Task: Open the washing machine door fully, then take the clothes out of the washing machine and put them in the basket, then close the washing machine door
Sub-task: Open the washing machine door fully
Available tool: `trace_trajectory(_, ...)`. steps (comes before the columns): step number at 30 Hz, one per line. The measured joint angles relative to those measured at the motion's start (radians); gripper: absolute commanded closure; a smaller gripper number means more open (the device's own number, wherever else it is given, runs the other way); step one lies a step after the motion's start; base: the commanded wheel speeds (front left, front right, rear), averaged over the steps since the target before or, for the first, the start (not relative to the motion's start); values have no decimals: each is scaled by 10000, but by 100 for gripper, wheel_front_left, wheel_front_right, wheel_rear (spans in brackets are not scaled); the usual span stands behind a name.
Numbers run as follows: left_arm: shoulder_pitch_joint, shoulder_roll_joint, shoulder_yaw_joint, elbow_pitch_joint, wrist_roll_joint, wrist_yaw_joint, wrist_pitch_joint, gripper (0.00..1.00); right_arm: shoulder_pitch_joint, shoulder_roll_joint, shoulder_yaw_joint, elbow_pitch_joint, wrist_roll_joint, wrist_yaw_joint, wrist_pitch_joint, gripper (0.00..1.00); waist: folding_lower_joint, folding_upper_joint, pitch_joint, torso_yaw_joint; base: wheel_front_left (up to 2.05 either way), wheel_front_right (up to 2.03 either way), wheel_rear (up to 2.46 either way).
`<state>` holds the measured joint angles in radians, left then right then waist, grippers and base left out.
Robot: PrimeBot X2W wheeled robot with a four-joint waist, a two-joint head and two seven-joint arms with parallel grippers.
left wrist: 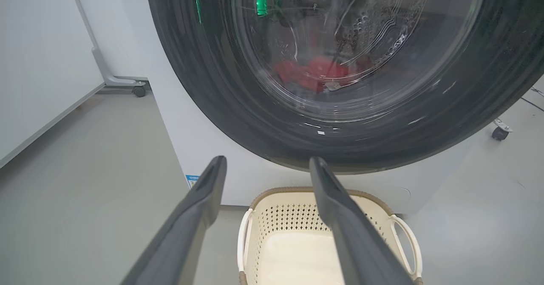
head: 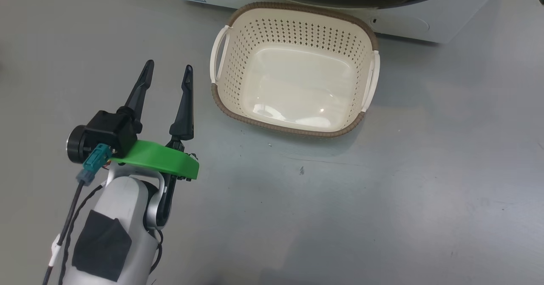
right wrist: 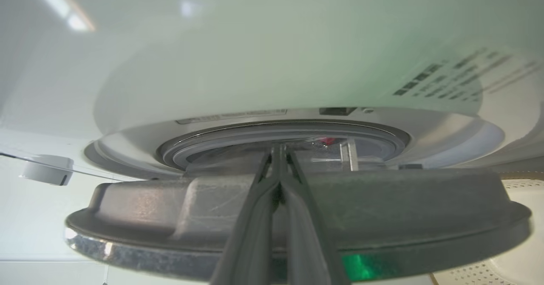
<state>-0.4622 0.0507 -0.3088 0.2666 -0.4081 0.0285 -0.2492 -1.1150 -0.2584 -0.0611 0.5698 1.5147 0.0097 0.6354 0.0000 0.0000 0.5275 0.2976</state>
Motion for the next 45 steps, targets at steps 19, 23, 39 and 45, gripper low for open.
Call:
trace_trajectory(19,37,-19,163,362,251,0,-2,0,949,359,209,378,458,690,988,100,0,0,-697,-300,0,0,0)
trace_trajectory(23,159,-21,215,464,251,0,-4,0,1330,454,286,397,577,809,1189,100,0,0,-911,-337,0,0,0)
trace_trajectory(39,718,-21,303,842,295,0,-17,0,2897,1225,723,345,905,1035,1965,100,0,0,-1873,-479,0,0,0)
trace_trajectory(45,972,-19,297,1035,303,0,-17,0,3522,1469,1037,134,988,1057,2305,100,0,0,-2327,-477,0,0,0)
